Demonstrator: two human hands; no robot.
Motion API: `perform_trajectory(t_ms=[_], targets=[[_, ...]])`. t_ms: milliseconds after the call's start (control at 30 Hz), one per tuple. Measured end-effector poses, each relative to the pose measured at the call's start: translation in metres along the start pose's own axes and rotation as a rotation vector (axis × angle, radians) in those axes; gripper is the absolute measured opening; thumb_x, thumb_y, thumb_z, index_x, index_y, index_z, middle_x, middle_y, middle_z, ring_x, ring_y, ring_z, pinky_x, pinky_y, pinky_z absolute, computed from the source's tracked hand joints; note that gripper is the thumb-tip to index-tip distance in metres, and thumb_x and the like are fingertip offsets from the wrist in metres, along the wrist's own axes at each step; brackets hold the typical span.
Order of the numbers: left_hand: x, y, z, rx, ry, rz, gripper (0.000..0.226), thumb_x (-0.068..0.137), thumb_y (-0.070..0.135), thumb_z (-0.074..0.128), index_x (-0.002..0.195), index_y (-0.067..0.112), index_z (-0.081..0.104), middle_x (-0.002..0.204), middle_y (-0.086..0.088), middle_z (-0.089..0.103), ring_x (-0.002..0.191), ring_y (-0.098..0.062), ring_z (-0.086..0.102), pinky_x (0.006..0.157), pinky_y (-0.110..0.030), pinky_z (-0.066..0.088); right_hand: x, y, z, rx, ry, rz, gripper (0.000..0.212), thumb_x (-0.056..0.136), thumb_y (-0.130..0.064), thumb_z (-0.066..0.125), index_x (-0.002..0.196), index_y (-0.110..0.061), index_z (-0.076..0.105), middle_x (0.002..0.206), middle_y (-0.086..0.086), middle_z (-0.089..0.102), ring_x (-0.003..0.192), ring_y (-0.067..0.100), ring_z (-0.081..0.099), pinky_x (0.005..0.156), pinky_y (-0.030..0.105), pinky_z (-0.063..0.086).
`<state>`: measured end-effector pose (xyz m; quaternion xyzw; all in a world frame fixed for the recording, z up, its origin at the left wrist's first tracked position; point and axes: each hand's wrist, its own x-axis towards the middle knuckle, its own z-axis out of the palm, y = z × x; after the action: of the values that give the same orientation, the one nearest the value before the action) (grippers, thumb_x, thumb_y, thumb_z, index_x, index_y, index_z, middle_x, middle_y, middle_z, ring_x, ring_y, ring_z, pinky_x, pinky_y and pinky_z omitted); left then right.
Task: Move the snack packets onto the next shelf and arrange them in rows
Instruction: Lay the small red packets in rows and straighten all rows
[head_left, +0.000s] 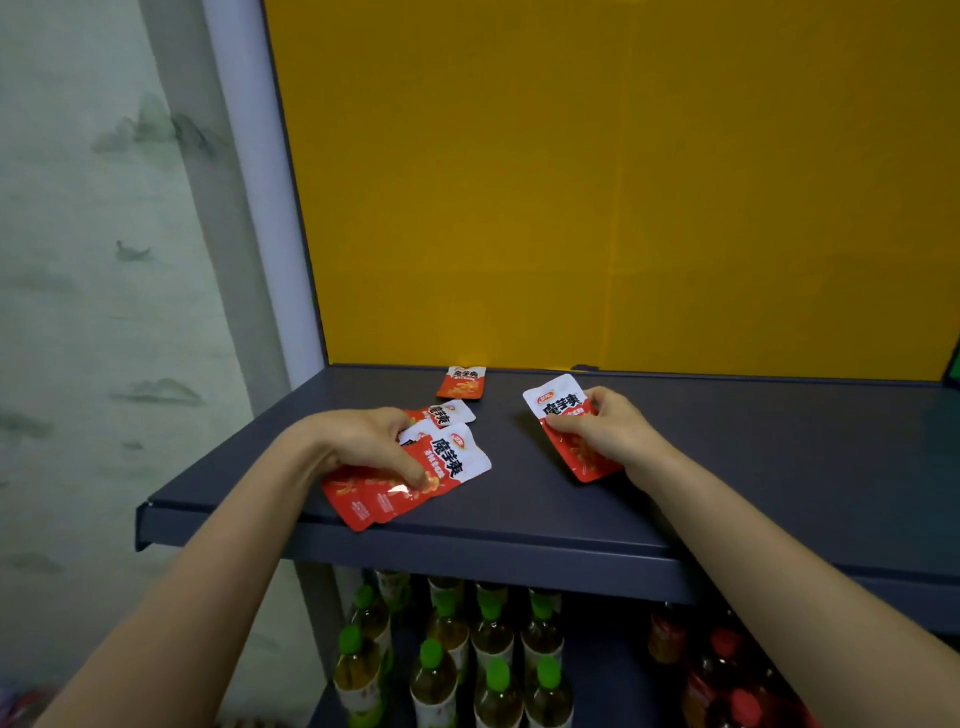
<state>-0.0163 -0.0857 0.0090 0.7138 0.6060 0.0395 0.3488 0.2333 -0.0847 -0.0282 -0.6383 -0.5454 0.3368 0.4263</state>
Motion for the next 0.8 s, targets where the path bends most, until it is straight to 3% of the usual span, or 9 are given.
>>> perform_trajectory(t_ms=[100, 200, 267, 367, 433, 600, 700, 800], targets=[[0.004, -0.003, -0.007, 0.016, -0.016, 0.038, 0.053, 0.077, 0.021, 0.073, 0.12, 0.02, 0.043, 0.103, -0.001, 0.061, 0.091, -0.017, 0.064, 0.078, -0.031, 0.055, 0.013, -0.005, 0.001, -0.021, -0.005, 0.005, 0.039, 0.081, -0.028, 0.07, 0.114, -0.016, 0.054, 0.112, 0.005, 0.062, 0.087, 0.017, 0.057, 0.06, 0.023, 0.043], [0.009, -0.01, -0.015, -0.134, -0.012, 0.108, 0.037, 0.079, 0.015, 0.07, 0.105, 0.029, 0.048, 0.1, -0.002, 0.065, 0.084, -0.016, 0.066, 0.07, -0.028, 0.057, 0.029, -0.011, 0.005, -0.001, -0.014, 0.015, 0.04, 0.08, -0.027, 0.07, 0.115, -0.015, 0.053, 0.117, 0.007, 0.062, 0.091, 0.018, 0.058, 0.071, 0.027, 0.044], [0.018, -0.014, -0.023, -0.297, 0.053, 0.163, 0.032, 0.083, 0.01, 0.065, 0.101, 0.03, 0.049, 0.094, -0.001, 0.067, 0.074, -0.012, 0.068, 0.063, -0.024, 0.057, 0.04, -0.015, 0.01, 0.021, -0.014, 0.012, 0.038, 0.081, -0.026, 0.07, 0.113, -0.014, 0.053, 0.119, 0.008, 0.062, 0.092, 0.019, 0.058, 0.073, 0.029, 0.044], [0.04, -0.015, -0.03, -0.458, 0.173, 0.195, 0.03, 0.085, 0.005, 0.062, 0.11, 0.019, 0.052, 0.088, -0.001, 0.068, 0.06, -0.006, 0.069, 0.055, -0.02, 0.056, 0.056, -0.02, 0.022, 0.032, 0.007, 0.007, 0.033, 0.081, -0.026, 0.07, 0.105, -0.015, 0.051, 0.119, 0.01, 0.062, 0.097, 0.023, 0.06, 0.076, 0.031, 0.046], [0.058, -0.013, -0.03, -0.428, 0.158, 0.174, 0.037, 0.084, 0.005, 0.062, 0.118, 0.012, 0.051, 0.089, -0.002, 0.068, 0.062, -0.007, 0.069, 0.057, -0.021, 0.056, 0.063, -0.023, 0.029, 0.024, 0.035, 0.008, 0.031, 0.081, -0.027, 0.069, 0.101, -0.017, 0.049, 0.119, 0.01, 0.062, 0.105, 0.025, 0.06, 0.084, 0.035, 0.049], [0.086, -0.015, -0.034, -0.163, 0.134, 0.009, 0.05, 0.075, 0.03, 0.074, 0.115, 0.014, 0.047, 0.103, -0.005, 0.064, 0.094, -0.023, 0.065, 0.085, -0.038, 0.053, 0.079, -0.03, 0.04, -0.035, 0.064, 0.023, 0.027, 0.083, -0.027, 0.067, 0.1, -0.018, 0.049, 0.119, 0.009, 0.061, 0.111, 0.027, 0.057, 0.092, 0.038, 0.045], [0.091, -0.016, -0.043, -0.069, 0.105, -0.021, 0.061, 0.069, 0.036, 0.078, 0.116, 0.017, 0.044, 0.11, -0.006, 0.062, 0.095, -0.022, 0.064, 0.085, -0.039, 0.054, 0.09, -0.033, 0.049, -0.048, 0.091, 0.056, 0.042, 0.083, -0.029, 0.067, 0.117, -0.012, 0.05, 0.123, 0.01, 0.059, 0.112, 0.027, 0.056, 0.092, 0.038, 0.046], [0.093, -0.017, -0.052, -0.068, 0.045, -0.03, 0.061, 0.066, 0.033, 0.081, 0.114, 0.014, 0.049, 0.105, -0.008, 0.066, 0.09, -0.022, 0.066, 0.08, -0.036, 0.055, 0.1, -0.036, 0.061, -0.059, 0.117, 0.073, 0.044, 0.084, -0.03, 0.066, 0.12, -0.01, 0.05, 0.123, 0.01, 0.059, 0.112, 0.027, 0.056, 0.091, 0.037, 0.046]])
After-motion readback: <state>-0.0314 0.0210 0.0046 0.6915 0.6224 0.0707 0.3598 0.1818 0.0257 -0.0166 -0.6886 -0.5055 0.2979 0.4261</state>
